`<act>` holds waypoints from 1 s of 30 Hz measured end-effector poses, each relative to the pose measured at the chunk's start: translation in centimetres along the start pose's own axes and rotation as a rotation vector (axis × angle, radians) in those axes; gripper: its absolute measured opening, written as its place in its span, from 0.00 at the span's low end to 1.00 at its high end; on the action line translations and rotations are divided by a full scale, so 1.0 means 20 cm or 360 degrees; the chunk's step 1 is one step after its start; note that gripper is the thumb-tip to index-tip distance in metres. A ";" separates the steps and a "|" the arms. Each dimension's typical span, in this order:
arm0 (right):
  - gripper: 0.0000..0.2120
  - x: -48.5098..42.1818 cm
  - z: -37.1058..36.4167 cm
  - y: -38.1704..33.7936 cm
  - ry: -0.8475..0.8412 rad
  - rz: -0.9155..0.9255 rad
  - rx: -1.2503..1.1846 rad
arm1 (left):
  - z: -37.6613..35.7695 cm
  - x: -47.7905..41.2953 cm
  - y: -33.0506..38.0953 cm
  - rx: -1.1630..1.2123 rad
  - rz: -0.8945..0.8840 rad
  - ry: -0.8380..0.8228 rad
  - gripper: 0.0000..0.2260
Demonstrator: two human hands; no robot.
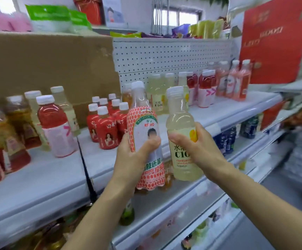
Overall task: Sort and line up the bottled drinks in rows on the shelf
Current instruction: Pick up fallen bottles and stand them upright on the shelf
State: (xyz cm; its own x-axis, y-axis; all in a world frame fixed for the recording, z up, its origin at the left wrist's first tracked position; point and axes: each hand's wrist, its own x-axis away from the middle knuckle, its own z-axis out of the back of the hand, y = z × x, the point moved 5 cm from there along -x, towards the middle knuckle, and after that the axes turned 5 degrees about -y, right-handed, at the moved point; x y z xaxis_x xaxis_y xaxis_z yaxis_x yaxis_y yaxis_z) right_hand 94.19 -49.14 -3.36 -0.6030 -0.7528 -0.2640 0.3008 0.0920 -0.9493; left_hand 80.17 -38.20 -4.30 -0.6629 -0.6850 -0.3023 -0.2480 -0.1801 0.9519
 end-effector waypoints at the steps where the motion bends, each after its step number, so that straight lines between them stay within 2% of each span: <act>1: 0.21 -0.07 0.07 0.03 0.0013 0.0007 0.0000 | -0.07 -0.07 -0.03 0.0014 -0.0007 -0.0022 0.21; 9: 0.25 -0.78 0.48 0.18 0.0014 0.0140 -0.0100 | -0.48 -0.63 -0.17 0.0114 0.0021 -0.0022 0.20; 11: 0.26 -0.94 0.54 0.24 0.0011 0.0153 -0.0118 | -0.53 -0.74 -0.19 0.0059 0.0025 0.0010 0.24; 16: 0.27 -1.23 0.58 0.40 -0.0014 0.0115 -0.0197 | -0.63 -0.93 -0.23 -0.0002 0.0020 0.0092 0.23; 24: 0.28 -1.48 0.56 0.52 -0.0395 0.0170 -0.0187 | -0.75 -1.10 -0.31 -0.0082 0.0027 0.0276 0.18; 28: 0.24 -1.52 0.67 0.56 -0.0786 0.0180 -0.0072 | -0.90 -1.16 -0.35 -0.0122 0.0018 0.0362 0.19; 30: 0.19 -1.54 0.82 0.53 -0.0751 0.0265 -0.0036 | -1.01 -1.20 -0.37 -0.0139 0.0003 0.0421 0.21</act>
State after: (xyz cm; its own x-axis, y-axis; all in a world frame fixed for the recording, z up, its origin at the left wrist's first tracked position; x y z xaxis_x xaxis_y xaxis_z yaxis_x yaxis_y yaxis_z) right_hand 127.95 -35.68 -2.54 -0.1468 -0.9390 -0.3110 0.3450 0.2460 -0.9058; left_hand 112.24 -34.77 -3.02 -0.4528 -0.8439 -0.2878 -0.1776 -0.2310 0.9566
